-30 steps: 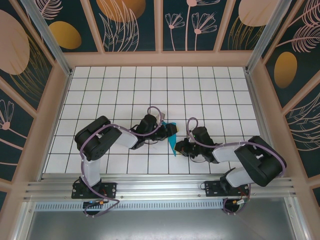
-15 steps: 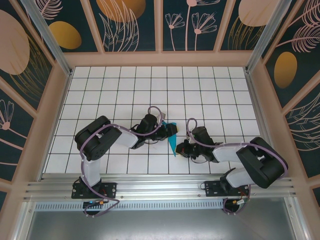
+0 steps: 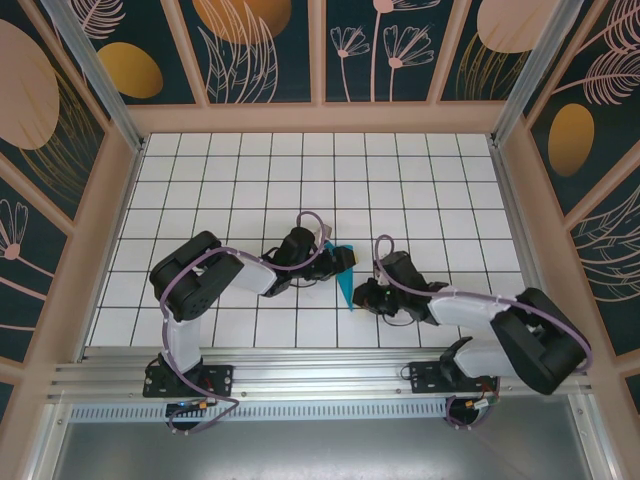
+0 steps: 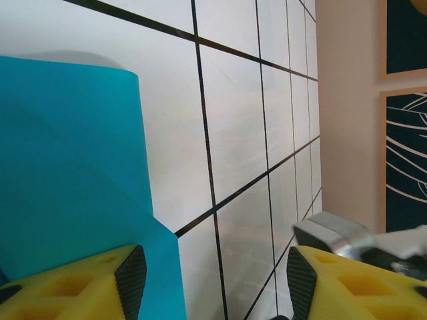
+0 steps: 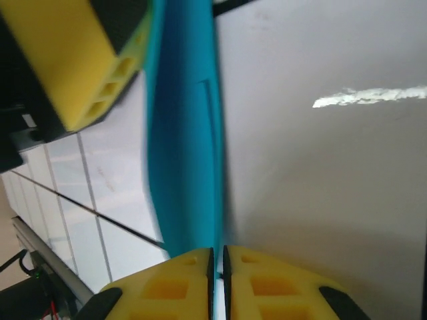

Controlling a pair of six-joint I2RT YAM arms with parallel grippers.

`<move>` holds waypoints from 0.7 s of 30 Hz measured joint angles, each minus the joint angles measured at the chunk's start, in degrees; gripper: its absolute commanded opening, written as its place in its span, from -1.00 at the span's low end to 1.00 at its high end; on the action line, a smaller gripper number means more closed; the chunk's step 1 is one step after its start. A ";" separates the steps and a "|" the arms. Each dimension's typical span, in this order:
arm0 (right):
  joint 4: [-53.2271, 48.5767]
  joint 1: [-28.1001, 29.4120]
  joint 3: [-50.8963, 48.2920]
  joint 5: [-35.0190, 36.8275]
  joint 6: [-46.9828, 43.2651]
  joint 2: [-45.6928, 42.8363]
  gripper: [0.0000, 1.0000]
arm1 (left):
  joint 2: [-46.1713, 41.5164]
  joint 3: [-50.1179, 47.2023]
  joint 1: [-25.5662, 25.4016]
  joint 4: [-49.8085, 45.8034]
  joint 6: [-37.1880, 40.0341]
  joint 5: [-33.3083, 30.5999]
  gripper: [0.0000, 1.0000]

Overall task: Fold a paper plane with a square sheet of paper (pick it up from the middle)
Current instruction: Fold the wing for the fifth time at the center of the table.

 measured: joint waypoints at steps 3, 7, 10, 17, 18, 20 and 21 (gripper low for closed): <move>0.44 0.00 0.00 -0.11 0.28 -3.72 -0.78 | 0.04 0.00 0.00 0.00 0.00 0.02 0.22; 4.92 0.00 -0.04 -2.16 2.08 -3.91 -0.85 | 0.09 0.13 0.02 -0.11 0.00 0.07 0.22; 9.73 0.00 -0.07 -4.59 3.74 -1.01 -0.88 | 0.09 0.13 0.02 -0.11 0.00 0.07 0.22; 13.25 0.00 -0.07 -6.05 5.40 4.44 -0.88 | 0.13 0.13 0.02 -0.09 0.02 0.17 0.22; 13.25 0.00 -0.07 -6.03 5.44 4.74 -0.88 | 0.13 0.13 0.02 -0.09 0.02 0.17 0.22; 13.20 0.00 -0.07 -6.01 5.42 5.86 -0.88 | 0.13 0.13 0.02 -0.07 0.02 0.17 0.22; 13.18 0.00 -0.07 -5.97 5.42 6.32 -0.88 | 0.13 0.13 0.02 -0.07 0.02 0.20 0.22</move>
